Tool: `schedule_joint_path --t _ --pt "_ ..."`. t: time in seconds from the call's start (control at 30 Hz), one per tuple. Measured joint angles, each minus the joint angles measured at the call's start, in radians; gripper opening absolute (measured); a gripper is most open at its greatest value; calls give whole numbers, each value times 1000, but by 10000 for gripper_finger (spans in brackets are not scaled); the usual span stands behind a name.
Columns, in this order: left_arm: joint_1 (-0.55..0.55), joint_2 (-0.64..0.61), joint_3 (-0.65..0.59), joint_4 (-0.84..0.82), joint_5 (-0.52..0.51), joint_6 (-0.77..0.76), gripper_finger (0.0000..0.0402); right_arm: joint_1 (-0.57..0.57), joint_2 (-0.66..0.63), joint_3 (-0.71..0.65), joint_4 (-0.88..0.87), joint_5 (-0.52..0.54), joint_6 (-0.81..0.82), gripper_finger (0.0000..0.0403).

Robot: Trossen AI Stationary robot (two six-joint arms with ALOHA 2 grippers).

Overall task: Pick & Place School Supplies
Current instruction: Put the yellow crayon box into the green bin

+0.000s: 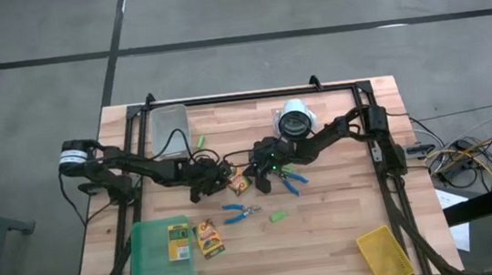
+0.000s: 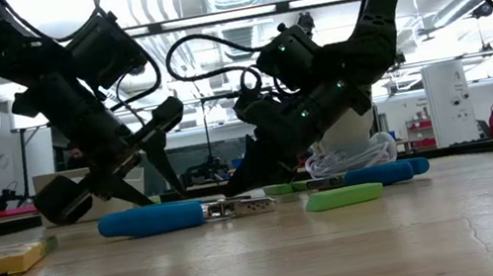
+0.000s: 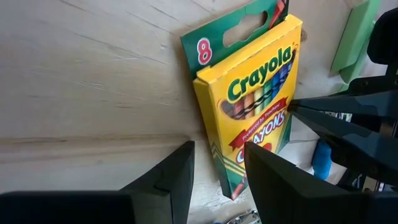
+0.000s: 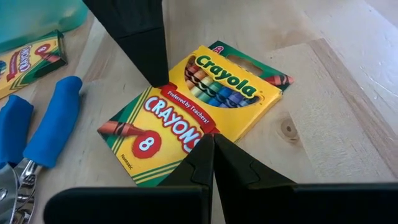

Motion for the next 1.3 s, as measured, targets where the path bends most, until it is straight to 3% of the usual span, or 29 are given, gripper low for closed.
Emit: schedule_joint_path --t 0.93,1.3 --pt "1 0 2 13 -175 104 147 -2 -1 0 -26 11 1 8" --pt "1 0 2 14 -172 52 147 -2 -1 1 -22 11 0 8"
